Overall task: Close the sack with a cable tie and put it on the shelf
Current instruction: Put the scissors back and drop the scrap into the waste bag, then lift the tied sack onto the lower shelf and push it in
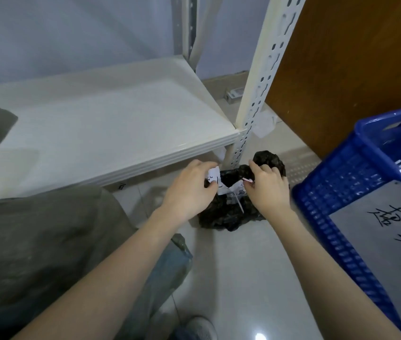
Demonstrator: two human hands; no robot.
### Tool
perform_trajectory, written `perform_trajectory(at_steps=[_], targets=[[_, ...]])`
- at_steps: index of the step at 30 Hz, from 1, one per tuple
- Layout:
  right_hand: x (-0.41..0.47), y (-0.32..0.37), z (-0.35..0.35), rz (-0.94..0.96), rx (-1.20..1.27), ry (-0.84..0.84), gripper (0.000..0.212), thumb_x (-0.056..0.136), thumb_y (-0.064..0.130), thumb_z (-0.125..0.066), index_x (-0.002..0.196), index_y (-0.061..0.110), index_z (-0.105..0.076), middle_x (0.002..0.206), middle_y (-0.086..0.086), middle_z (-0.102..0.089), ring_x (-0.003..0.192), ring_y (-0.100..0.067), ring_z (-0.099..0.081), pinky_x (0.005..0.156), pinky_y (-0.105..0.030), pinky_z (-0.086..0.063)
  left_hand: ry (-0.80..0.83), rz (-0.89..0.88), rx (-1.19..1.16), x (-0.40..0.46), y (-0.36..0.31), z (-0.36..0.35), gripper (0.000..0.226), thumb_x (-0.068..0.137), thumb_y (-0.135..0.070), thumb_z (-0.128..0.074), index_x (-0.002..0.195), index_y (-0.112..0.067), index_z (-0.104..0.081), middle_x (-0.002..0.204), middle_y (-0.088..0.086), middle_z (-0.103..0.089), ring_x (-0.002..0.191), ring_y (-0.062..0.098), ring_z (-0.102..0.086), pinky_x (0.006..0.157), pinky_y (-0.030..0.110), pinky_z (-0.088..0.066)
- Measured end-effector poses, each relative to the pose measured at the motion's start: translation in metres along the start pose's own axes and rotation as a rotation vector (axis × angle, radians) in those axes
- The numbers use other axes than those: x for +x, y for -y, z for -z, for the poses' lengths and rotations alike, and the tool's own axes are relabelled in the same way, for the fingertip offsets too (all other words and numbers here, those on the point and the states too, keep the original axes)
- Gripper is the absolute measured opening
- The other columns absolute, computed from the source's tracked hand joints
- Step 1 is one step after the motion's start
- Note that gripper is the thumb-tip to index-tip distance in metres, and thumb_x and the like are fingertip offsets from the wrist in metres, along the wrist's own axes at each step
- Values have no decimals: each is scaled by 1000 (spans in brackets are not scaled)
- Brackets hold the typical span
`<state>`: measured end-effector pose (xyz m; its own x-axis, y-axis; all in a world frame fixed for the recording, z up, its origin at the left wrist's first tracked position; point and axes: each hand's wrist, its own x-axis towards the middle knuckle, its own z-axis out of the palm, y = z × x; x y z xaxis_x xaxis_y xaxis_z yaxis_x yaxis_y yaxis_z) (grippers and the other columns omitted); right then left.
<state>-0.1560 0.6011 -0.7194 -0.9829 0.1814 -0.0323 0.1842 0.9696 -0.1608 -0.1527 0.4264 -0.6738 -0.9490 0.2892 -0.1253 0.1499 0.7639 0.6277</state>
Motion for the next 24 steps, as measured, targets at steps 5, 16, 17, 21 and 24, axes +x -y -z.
perform_trajectory(at_steps=[5,16,17,21,24], targets=[[-18,11,47,66,131,-113,50,87,25,-56,135,16,-43,133,-10,-53,120,-33,-43,91,-47,-40,-57,-45,-6,-23,-12,30,40,90,-18,-51,129,-26,-54,131,-3,-54,114,18,-55,94,34,-45],[-115,132,205,478,417,-264,29,85,23,-60,115,20,-63,121,4,-61,116,-16,-49,90,-19,-28,-354,-137,17,-165,-44,174,27,89,-25,-55,114,-31,-65,110,-13,-63,100,8,-57,87,35,-48],[-127,147,213,513,431,-258,29,85,23,-60,114,20,-63,120,5,-61,116,-15,-49,89,-17,-27,-378,-141,25,-182,-42,187,26,89,-26,-56,113,-31,-65,109,-14,-63,99,7,-57,87,36,-48],[-181,204,228,645,478,-193,30,84,25,-61,113,22,-63,117,6,-61,114,-15,-50,91,-23,-35,-461,-145,51,-254,-24,238,25,88,-24,-58,111,-31,-67,106,-15,-64,99,5,-57,88,32,-47],[-214,243,229,708,494,-166,31,82,28,-62,113,23,-63,115,7,-62,112,-14,-49,92,-29,-38,-495,-156,75,-300,-4,270,26,87,-22,-62,112,-29,-67,107,-16,-65,99,-3,-55,89,12,-41]])
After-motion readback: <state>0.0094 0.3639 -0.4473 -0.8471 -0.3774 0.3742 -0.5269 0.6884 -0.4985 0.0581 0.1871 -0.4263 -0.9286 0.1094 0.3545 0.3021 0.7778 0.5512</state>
